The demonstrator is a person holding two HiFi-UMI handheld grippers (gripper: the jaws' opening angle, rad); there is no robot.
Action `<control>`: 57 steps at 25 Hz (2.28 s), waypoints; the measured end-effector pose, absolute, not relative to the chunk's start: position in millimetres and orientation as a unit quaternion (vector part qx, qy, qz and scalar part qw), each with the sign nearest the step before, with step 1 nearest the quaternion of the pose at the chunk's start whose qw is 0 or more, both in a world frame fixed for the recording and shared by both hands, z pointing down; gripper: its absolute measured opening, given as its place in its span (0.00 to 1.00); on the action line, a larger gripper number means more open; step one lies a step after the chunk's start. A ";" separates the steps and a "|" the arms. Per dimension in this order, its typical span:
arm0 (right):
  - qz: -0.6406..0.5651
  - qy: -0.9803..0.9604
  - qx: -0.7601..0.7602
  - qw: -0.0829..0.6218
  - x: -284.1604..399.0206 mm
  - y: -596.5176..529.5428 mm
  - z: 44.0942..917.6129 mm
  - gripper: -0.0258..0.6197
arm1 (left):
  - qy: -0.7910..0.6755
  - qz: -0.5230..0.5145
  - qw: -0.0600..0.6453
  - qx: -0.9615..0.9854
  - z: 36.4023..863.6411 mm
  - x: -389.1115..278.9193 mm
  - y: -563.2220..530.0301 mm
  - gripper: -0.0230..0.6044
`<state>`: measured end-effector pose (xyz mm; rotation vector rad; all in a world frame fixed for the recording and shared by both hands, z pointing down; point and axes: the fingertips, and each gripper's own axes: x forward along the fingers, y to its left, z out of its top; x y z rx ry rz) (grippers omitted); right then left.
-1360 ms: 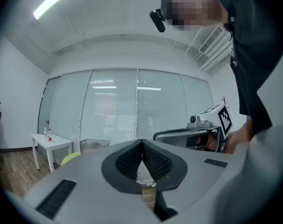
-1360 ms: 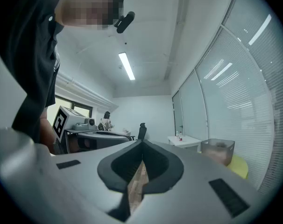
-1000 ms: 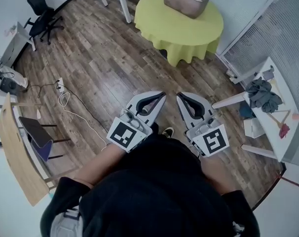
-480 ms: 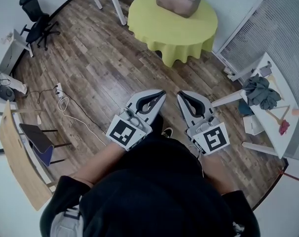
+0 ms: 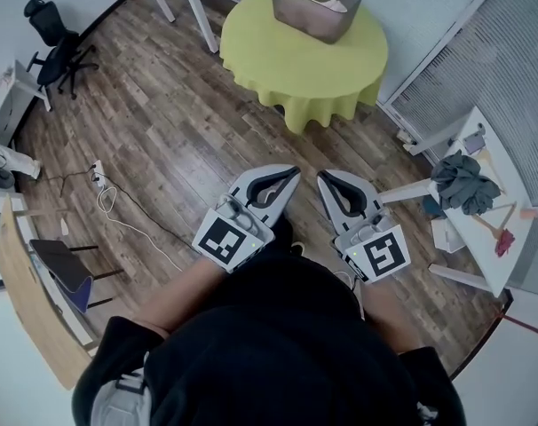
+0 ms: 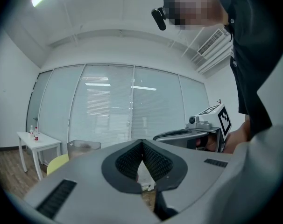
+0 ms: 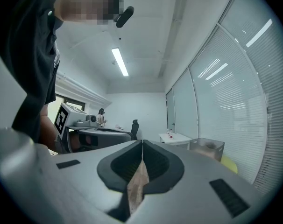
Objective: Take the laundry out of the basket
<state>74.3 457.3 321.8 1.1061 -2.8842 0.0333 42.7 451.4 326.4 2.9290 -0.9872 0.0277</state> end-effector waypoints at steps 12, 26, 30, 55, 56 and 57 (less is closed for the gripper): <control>0.011 -0.932 0.360 0.040 71.7 347.7 319.1 0.08 | -0.307 0.002 0.032 0.951 323.1 46.7 343.0 0.04; 0.020 -0.929 0.366 0.044 44.8 256.1 325.2 0.08 | -0.294 -0.006 0.041 0.955 324.0 23.2 251.7 0.04; 0.020 -0.928 0.370 0.042 40.3 237.3 325.3 0.08 | -0.292 -0.008 0.040 0.956 323.7 16.7 231.6 0.04; 0.032 -0.953 0.300 0.030 113.6 75.0 323.4 0.08 | -0.353 0.005 0.041 0.935 323.2 81.8 74.6 0.04; 0.034 -0.955 0.295 0.028 118.2 69.1 324.4 0.08 | -0.357 0.006 0.042 0.933 323.6 86.5 69.2 0.04; 0.036 -0.956 0.289 0.026 122.3 63.4 325.4 0.08 | -0.361 0.007 0.042 0.932 324.2 91.0 63.9 0.04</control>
